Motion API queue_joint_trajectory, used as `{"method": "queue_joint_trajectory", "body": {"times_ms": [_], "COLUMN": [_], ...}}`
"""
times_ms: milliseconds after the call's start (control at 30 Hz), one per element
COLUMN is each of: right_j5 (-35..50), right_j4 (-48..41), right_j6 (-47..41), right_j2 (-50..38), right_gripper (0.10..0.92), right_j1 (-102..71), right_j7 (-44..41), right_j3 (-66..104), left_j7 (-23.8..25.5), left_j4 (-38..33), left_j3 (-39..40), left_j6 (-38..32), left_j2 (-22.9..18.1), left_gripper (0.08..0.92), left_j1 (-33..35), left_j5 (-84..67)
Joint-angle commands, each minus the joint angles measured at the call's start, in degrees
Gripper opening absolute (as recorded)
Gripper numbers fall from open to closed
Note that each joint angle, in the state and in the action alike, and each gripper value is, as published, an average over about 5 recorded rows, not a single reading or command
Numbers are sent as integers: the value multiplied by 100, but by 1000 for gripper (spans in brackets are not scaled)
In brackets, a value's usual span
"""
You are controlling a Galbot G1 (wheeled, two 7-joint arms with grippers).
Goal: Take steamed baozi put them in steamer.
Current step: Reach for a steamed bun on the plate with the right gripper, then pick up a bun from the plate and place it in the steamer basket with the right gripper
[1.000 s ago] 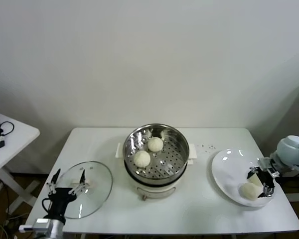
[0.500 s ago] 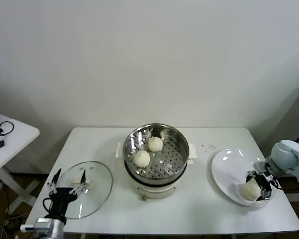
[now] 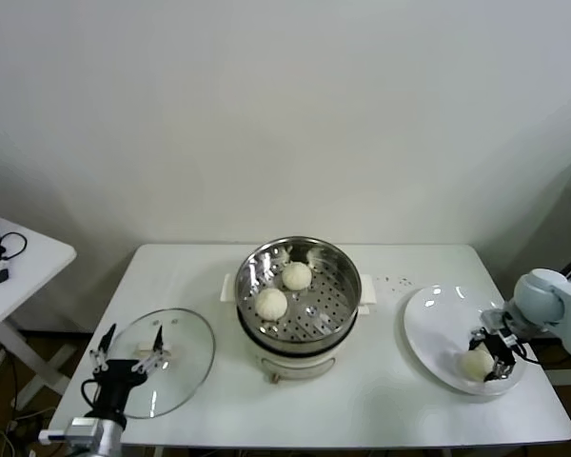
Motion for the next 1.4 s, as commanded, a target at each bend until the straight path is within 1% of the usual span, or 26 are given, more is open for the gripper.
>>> {"method": "queue_joint_trajectory", "body": {"times_ms": [33,233,367,433,533,600,700,900,1133,1400], "right_j5": [125,374,341,96,-571,-956,-1300,-1631,-1790,-1899], "right_j4": [135,763,1280,1523,1825,1970,2148,2498,2728,2646], "right_j6": [-3,203,682,1093,1953,2464,2917,3223,3251,3268], "right_j2": [-45,-147,-61,51,311,531,915,1874,2863,3502], "right_gripper": [673,662,662,662,662,662,662,662,662,662], "right_j1": [187,1178,2320,3105,4057,4460,4863,5114,4631,4054], "right_j7": [15,-78,-300,-363,-399,-389,-364,-320,-290,-289], "right_j3": [-109,-595,-1025,-1475,-1901,-1933,-1935,-1921,-1886,-2087], "left_j7": [1,5,13,10,7,6,-1,-25,-40,-72], "left_j4": [-9,-10,-44,-62,-92,-106,-105,-93,-122,-131], "left_j3": [-3,-2,33,46,59,65,75,123,134,109], "left_j6": [-6,-6,11,22,40,53,61,56,56,73], "left_j2": [0,8,32,44,63,70,68,53,41,68], "left_gripper": [823,823,823,823,823,823,823,823,823,823], "left_j1": [10,13,14,14,28,38,45,79,153,224], "left_j5": [2,9,44,65,106,126,151,216,244,245]}}
